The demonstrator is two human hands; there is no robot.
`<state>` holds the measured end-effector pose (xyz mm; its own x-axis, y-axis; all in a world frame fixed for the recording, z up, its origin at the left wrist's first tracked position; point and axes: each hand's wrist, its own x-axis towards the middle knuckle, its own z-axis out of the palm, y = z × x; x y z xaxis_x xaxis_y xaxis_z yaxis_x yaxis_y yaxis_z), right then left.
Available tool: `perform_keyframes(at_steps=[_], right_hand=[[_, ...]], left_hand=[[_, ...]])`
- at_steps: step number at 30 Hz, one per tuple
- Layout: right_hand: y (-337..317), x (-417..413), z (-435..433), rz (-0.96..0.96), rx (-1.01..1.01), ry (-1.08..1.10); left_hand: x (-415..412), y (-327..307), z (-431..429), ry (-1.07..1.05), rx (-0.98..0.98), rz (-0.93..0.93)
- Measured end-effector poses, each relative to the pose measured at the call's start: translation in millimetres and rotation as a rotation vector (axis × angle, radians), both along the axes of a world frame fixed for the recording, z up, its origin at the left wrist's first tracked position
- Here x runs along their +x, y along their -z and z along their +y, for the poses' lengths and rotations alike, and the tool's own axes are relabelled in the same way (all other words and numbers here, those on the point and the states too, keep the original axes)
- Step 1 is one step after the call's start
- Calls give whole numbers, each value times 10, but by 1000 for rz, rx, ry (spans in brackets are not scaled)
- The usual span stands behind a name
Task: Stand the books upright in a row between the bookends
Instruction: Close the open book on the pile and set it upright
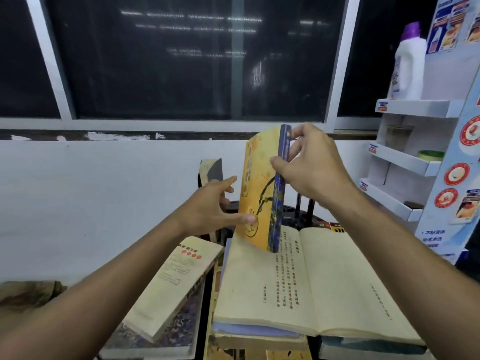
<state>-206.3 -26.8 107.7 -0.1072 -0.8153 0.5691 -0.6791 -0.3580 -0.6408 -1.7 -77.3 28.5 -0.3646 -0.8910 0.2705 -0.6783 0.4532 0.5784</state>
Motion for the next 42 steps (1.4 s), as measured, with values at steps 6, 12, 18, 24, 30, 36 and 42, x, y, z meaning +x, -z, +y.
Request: perform_keyframes(at_steps=[6, 12, 18, 24, 30, 36, 42], right_hand=[[23, 288, -337, 74, -69, 21], [200, 475, -680, 68, -104, 9], [415, 623, -1034, 34, -139, 20], [742, 766, -1235, 28, -161, 0], [1009, 894, -1304, 48, -215, -49], [1173, 967, -1369, 23, -172, -85], [1280, 992, -1394, 4, -153, -116]], left_hand=[[337, -146, -398, -211, -262, -83], [559, -69, -764, -243, -200, -186], [613, 95, -915, -179, -170, -138], [625, 178, -968, -110, -168, -49], [545, 197, -920, -115, -172, 30], [504, 193, -868, -122, -157, 75], [504, 180, -865, -139, -118, 98]])
